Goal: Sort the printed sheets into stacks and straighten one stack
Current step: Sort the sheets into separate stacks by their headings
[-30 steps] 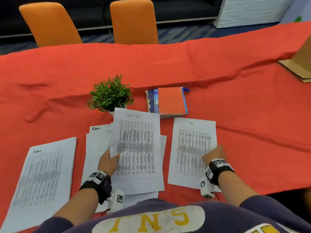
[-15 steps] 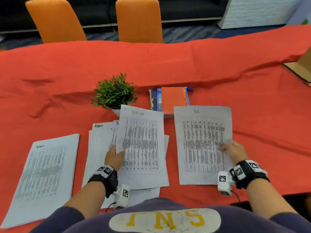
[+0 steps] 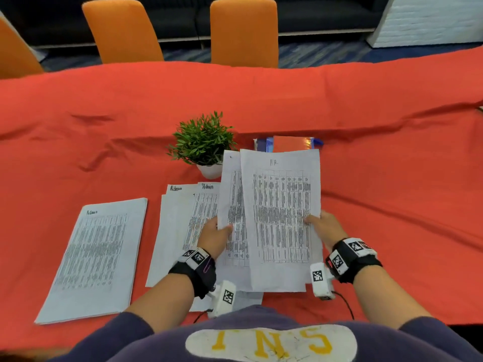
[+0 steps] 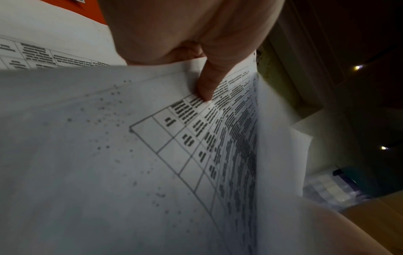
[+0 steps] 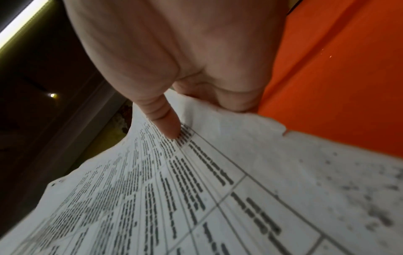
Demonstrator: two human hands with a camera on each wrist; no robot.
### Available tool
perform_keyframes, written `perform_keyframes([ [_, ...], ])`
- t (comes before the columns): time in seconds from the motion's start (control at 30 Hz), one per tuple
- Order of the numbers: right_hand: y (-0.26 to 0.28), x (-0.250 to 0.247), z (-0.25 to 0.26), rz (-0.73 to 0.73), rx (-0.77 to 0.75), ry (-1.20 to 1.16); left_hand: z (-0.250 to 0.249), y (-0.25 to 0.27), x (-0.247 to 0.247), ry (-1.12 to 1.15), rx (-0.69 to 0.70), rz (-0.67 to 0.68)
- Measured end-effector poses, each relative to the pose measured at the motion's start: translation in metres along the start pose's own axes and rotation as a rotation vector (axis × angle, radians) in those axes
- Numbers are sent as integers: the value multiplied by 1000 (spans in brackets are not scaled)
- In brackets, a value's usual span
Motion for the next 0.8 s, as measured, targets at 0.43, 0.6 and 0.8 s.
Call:
perform_keyframes([
  [0.43,-1,7,-21,57,124,31,20,-7,-4,-303,49,22],
  [0.6,-2,-9,-42,-23,190,80,60,-12,-42,-840,-203,-145],
  [0.8,4,-21,-52,-98,198,202,80,-18,-48,-855,-296,-197],
])
Point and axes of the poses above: each hand's wrist, its own y-axis away from the middle knuckle, its own x-axis out of the palm, z = x × y, the point moved 4 cm from there along -y, towards the middle knuckle, and after that the axes turned 2 degrees about y, right-handed, at the moved point
